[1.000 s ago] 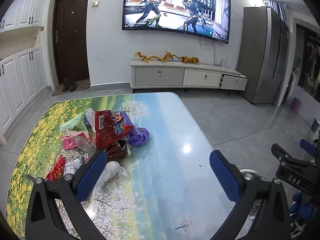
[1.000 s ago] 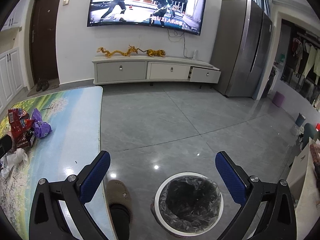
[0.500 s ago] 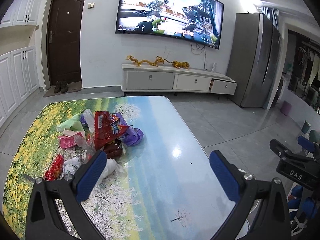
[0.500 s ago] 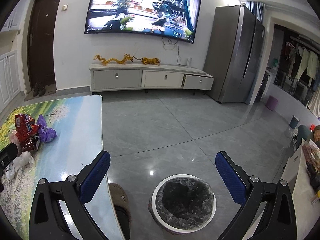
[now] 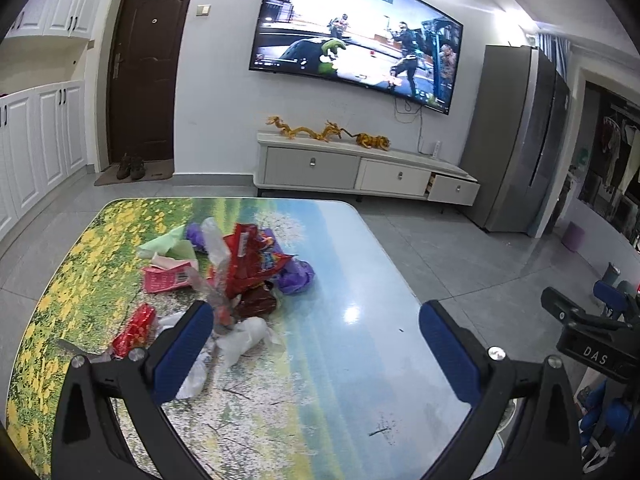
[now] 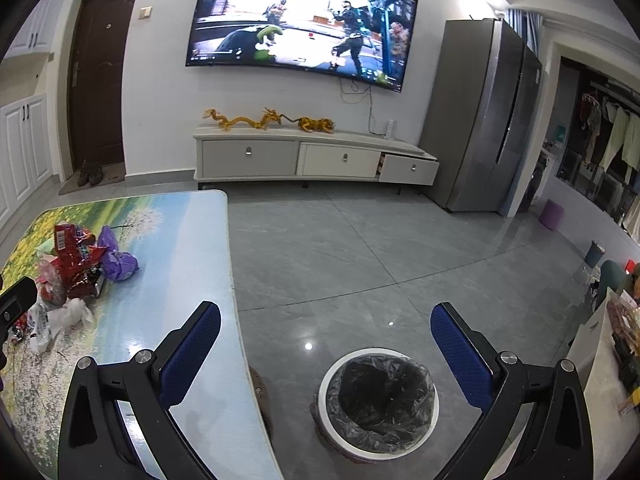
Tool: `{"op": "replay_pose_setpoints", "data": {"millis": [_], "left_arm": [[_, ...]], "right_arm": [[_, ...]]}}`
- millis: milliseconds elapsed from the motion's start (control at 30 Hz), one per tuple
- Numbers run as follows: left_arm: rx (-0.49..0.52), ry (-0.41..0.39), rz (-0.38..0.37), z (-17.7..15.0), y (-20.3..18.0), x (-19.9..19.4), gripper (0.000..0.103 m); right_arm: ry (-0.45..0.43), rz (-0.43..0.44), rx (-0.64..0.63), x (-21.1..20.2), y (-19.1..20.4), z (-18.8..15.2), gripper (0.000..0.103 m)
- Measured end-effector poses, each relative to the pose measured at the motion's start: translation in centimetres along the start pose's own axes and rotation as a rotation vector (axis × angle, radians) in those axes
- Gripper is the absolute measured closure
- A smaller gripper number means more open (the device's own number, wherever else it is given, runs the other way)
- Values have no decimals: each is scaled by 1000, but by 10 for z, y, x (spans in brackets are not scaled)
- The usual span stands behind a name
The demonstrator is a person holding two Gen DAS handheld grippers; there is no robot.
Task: Collect trash
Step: 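Grasp the red snack bag with the left tool while the right tool grasps white tissue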
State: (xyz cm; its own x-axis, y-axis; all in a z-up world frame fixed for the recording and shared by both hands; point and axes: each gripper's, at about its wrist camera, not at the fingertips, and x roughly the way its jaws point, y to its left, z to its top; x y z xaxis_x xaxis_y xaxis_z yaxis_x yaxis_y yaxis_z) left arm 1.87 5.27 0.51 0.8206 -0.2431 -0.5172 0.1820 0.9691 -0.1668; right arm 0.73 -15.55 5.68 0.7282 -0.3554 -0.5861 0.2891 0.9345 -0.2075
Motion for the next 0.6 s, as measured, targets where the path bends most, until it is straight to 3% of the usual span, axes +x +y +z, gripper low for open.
{"op": "replay_pose_setpoints", "data": {"millis": [167, 333, 600], "left_arm": [[-9, 9, 26, -2, 15, 3, 0], [-29, 23, 101, -8, 49, 8, 0], [-78, 99, 272, -21, 139, 22, 5]], "right_arm": [[13, 66, -32, 7, 17, 0, 0], [38, 174, -76, 18, 42, -1, 1], [122, 454, -155, 45, 104, -5, 13]]}}
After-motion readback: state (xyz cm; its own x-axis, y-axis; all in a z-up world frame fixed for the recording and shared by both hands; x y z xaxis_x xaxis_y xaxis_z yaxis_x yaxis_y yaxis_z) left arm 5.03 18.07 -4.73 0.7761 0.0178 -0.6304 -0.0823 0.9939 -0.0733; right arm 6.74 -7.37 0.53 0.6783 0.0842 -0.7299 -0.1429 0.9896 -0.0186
